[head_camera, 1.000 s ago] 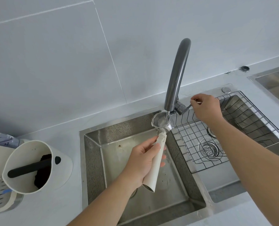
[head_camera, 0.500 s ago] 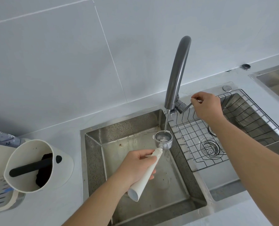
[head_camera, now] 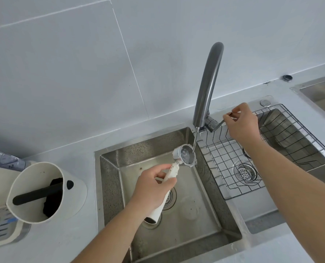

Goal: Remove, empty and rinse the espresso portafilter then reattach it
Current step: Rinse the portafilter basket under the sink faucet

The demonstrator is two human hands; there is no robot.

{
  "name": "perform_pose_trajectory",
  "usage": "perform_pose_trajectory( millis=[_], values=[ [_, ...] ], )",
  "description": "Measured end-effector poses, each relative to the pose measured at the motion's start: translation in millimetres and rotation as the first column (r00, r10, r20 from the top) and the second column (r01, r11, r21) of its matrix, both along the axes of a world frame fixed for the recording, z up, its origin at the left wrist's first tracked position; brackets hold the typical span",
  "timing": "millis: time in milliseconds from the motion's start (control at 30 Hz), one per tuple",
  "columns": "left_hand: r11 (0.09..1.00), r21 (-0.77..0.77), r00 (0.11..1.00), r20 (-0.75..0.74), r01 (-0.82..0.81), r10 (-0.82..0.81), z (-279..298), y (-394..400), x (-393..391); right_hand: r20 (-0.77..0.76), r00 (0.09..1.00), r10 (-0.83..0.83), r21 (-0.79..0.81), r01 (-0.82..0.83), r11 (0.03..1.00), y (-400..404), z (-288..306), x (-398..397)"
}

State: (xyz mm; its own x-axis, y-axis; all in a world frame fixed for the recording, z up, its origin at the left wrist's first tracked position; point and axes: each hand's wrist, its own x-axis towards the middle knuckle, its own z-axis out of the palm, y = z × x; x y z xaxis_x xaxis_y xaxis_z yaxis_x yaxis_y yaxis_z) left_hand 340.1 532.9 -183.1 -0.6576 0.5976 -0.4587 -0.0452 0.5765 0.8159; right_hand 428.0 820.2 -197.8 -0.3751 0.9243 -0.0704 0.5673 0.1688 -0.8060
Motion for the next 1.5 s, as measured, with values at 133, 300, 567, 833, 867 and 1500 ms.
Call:
perform_pose_trajectory(
  millis=[133, 300, 567, 833, 867, 1500],
  values=[
    [0.999, 0.044, 1.0, 0.002, -0.014, 0.014, 4, 3, -1, 0.007, 1.0, -0.005, -0.001, 0.005, 1.0, -1, -1, 0],
    [0.997, 0.071, 0.997, -0.073, -0.007, 0.012, 5, 3, -2, 0.01, 1.0, -0.003, 0.008, 0.003, 1.0, -1, -1, -1],
    [0.998, 0.037, 0.934, -0.355, 0.054, -0.037, -3, -11, -12, -0.022, 1.0, -0.021, 0.015, 0.021, 1.0, 0, -5, -1],
    [0.994, -0.015, 0.842, -0.531, 0.107, -0.099, 1, -23, -23, -0.035, 0.999, -0.023, 0.029, 0.024, 0.999, 1, -7, -2],
    [0.994, -0.027, 0.828, -0.55, 0.11, -0.107, 0, -24, -24, -0.032, 0.999, -0.022, 0.034, 0.023, 0.999, 0, -6, -2],
    [0.986, -0.133, 0.72, -0.674, 0.103, -0.166, 2, -43, -37, 0.181, 0.978, 0.107, 0.122, -0.13, 0.984, 19, 2, -16]
  ],
)
